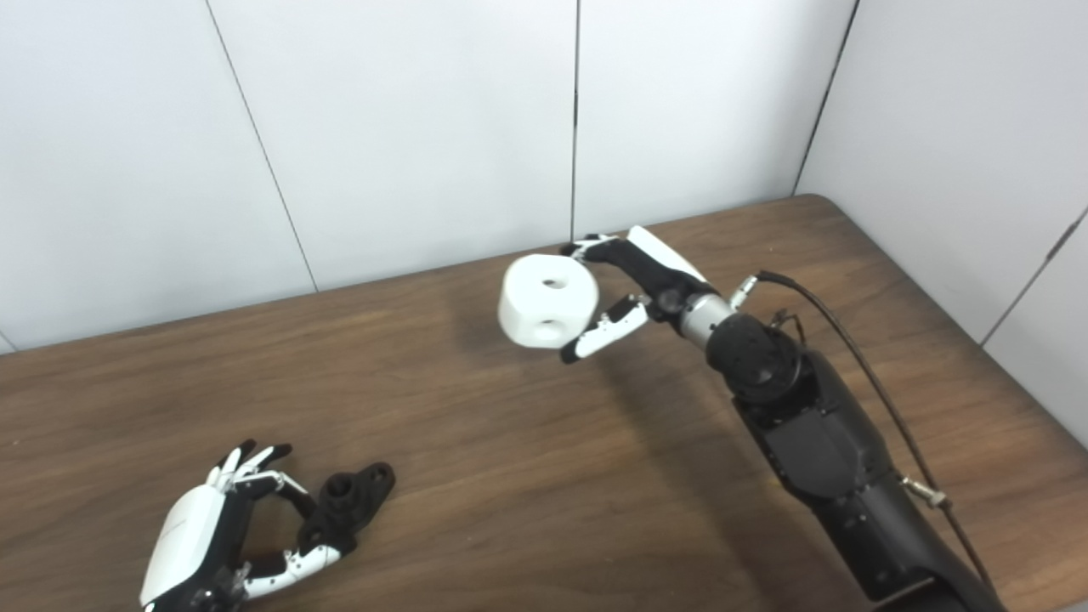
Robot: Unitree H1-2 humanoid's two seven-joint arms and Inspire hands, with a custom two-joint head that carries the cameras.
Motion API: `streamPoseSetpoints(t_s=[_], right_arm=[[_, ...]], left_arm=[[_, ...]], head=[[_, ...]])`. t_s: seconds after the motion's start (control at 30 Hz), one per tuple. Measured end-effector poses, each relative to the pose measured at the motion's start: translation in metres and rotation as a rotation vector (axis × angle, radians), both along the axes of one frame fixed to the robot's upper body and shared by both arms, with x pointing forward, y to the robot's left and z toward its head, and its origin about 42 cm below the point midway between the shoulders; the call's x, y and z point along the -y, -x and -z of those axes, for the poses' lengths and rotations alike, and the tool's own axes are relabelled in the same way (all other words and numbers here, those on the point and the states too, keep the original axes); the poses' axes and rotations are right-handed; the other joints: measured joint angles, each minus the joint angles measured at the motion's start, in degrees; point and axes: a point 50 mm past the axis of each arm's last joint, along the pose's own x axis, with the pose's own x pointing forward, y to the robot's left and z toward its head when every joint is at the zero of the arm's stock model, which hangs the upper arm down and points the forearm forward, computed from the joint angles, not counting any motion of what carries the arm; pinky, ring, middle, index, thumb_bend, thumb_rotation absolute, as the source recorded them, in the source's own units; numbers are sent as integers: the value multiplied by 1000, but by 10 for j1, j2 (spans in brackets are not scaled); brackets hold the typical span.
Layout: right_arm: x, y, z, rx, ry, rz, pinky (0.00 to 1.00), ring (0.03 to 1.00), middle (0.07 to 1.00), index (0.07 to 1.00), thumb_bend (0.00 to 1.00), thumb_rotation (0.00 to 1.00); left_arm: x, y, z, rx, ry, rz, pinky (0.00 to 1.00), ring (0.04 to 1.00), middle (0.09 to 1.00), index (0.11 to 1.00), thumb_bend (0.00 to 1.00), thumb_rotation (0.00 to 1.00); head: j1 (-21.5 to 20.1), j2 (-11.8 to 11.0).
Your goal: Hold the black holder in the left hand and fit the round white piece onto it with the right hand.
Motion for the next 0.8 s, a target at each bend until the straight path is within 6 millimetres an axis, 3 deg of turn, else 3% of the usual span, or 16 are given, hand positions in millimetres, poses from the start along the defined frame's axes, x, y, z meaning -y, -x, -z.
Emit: streamPoseSetpoints(t_s=[0.5, 0.8], right_arm=[[-44, 7, -7, -42, 31, -106, 1000, 1000, 875, 478, 493, 137], [-54, 7, -5, -64, 49, -152, 1000, 999, 866, 478, 494, 139]], left_arm=[[28, -17, 1, 14, -19, 27, 1000, 1000, 896, 480, 522, 45], [37, -16, 1, 19, -17, 31, 1000, 1000, 892, 480, 521, 45]], head=[[27, 7], [49, 15]])
